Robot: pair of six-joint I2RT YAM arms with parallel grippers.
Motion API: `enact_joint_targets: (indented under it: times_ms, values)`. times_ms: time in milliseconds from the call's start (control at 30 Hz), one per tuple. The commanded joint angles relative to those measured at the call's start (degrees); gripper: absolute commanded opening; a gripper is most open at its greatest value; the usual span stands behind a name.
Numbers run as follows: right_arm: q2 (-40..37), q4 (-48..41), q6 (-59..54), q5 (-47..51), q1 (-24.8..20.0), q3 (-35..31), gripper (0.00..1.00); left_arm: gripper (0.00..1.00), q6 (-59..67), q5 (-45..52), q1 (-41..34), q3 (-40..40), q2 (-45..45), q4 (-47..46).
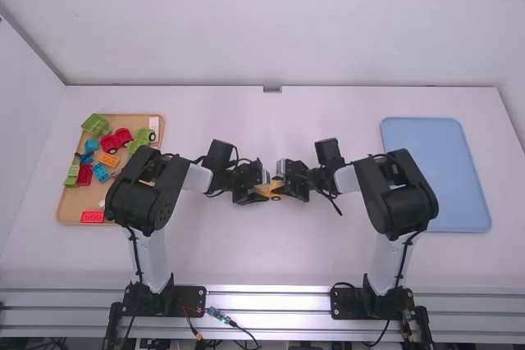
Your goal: Assemble lego blocks to make yellow taxi
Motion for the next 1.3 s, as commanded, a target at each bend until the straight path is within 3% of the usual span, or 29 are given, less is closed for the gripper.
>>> enact_joint_targets:
  times_ms: [0, 233, 300, 367, 500, 667, 733, 867, 933, 1000, 1033, 1067, 1267]
  values:
    - [-1.41, -0.96, 0.57, -0.83, 1.64, 0.22, 0.04, 0.02, 0.83, -4.61, 0.59, -0.55, -0.14, -0.09]
    - [-1.41, -0.85, 0.33, -1.05, 1.62, 0.15, 0.05, 0.02, 0.81, -4.61, 0.57, -0.55, -0.14, 0.09]
    - [-1.41, -0.81, 0.57, -1.09, 1.46, 0.24, 0.11, 0.02, 0.85, -4.61, 0.59, -0.52, -0.14, 0.13]
    - [-1.41, -0.85, 0.42, -1.11, 1.46, 0.28, 0.17, 0.02, 0.83, -4.61, 0.57, -0.52, -0.14, 0.11]
    - [-1.46, 0.39, 0.31, -2.51, 1.53, 0.22, 0.44, 0.02, 0.83, -4.61, 0.59, -0.55, -0.14, 0.13]
    - [-1.87, 1.73, 0.35, -6.12, -0.11, 0.22, 0.62, 0.02, 0.83, -4.61, 0.59, -0.55, -0.14, 0.09]
    - [-2.31, 1.55, 0.31, -6.93, -0.70, 0.22, 0.77, 0.02, 0.81, -4.63, 0.57, -0.55, -0.14, 0.11]
    - [-3.93, 1.05, 0.33, -8.59, -2.89, 0.22, 0.80, 0.02, 0.83, -4.63, 0.57, -0.55, -0.14, 0.07]
    - [-4.82, 1.09, 0.33, -9.81, -4.72, 0.11, 0.77, 0.02, 0.83, -4.61, 0.57, -0.55, -0.14, 0.04]
    - [-5.30, 1.18, 0.35, -11.32, -5.86, 0.11, 0.56, 0.02, 0.85, -4.63, 0.57, -0.55, -0.14, -0.11]
    - [-5.46, 1.33, 0.31, -12.81, -6.71, 0.13, 0.32, 0.02, 0.81, -4.61, 0.59, -0.55, -0.14, -0.13]
    - [-5.50, 1.16, -0.13, -14.23, -7.17, 0.22, 0.00, 0.02, 0.81, -4.61, 0.59, -0.55, -0.14, -0.13]
    - [-2.97, 1.79, -1.36, -13.22, -4.66, -0.33, 0.00, 0.02, 0.81, -4.61, 0.57, -0.55, -0.14, -0.13]
